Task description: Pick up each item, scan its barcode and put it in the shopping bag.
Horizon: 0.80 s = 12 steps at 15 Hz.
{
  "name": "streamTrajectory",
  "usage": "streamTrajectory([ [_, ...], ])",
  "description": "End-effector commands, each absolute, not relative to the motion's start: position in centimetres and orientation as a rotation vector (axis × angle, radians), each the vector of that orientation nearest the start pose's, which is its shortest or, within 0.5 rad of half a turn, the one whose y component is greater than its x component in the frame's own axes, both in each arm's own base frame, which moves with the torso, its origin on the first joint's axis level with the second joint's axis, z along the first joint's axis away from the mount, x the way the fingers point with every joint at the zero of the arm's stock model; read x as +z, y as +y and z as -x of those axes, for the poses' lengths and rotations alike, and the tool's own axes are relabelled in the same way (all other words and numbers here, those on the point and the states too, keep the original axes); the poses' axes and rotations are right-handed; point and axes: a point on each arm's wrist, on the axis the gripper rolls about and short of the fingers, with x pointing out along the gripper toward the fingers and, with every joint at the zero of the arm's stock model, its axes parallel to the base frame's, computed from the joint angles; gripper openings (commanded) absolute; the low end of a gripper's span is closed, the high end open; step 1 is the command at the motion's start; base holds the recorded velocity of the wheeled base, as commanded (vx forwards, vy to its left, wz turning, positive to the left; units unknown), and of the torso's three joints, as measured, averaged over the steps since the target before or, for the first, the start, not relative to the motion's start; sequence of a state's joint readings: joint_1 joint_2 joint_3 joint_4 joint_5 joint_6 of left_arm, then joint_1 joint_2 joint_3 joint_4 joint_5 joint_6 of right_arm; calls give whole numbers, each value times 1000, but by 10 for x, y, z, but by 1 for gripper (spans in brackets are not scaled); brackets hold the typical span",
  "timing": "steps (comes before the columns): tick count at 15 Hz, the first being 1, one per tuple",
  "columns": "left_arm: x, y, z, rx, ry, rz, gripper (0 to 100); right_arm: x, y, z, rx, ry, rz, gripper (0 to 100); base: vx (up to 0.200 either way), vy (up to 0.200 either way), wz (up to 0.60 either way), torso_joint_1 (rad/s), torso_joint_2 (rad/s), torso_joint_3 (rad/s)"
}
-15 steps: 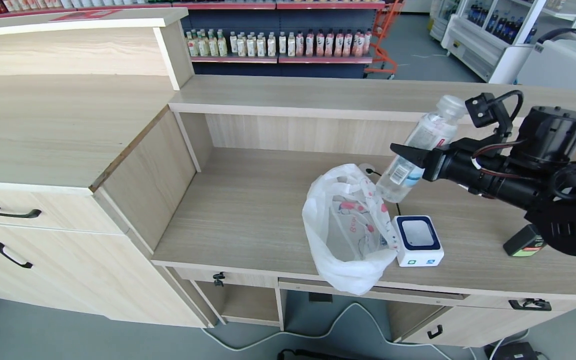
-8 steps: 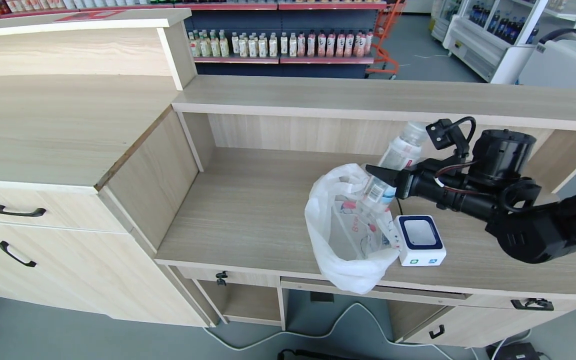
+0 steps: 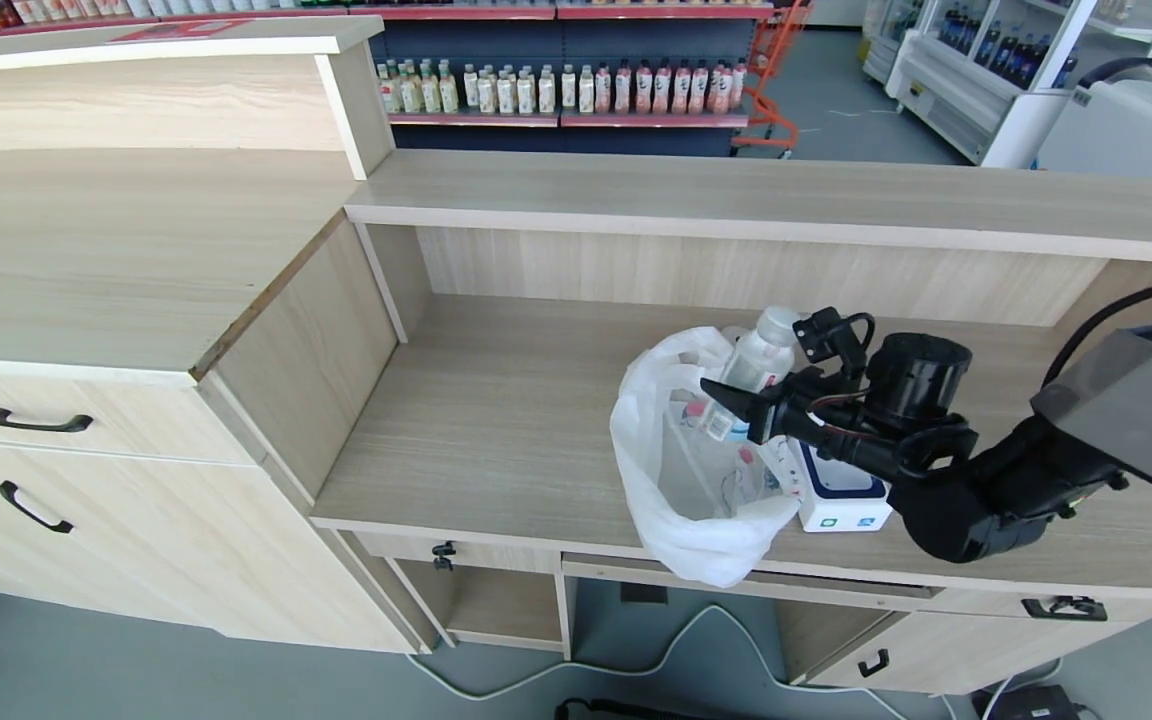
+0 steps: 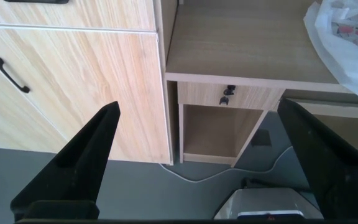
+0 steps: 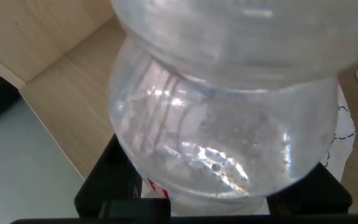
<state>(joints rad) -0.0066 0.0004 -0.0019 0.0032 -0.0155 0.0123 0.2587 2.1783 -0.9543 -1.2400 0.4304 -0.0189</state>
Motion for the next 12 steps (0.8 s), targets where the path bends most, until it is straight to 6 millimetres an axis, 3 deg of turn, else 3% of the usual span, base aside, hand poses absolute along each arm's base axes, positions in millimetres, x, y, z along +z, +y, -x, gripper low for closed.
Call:
streamTrajectory([
  [1, 76, 0, 23, -21, 1, -12, 100, 90, 115, -395, 689, 11, 19, 0, 0, 0, 0, 0, 0, 0],
  [10, 76, 0, 23, -20, 1, -11, 100, 80, 123, -396, 711, 15, 63, 0, 0, 0, 0, 0, 0, 0],
  [12, 76, 0, 23, -20, 1, -11, 100, 68, 125, -394, 731, 9, 114, 0, 0, 0, 0, 0, 0, 0],
])
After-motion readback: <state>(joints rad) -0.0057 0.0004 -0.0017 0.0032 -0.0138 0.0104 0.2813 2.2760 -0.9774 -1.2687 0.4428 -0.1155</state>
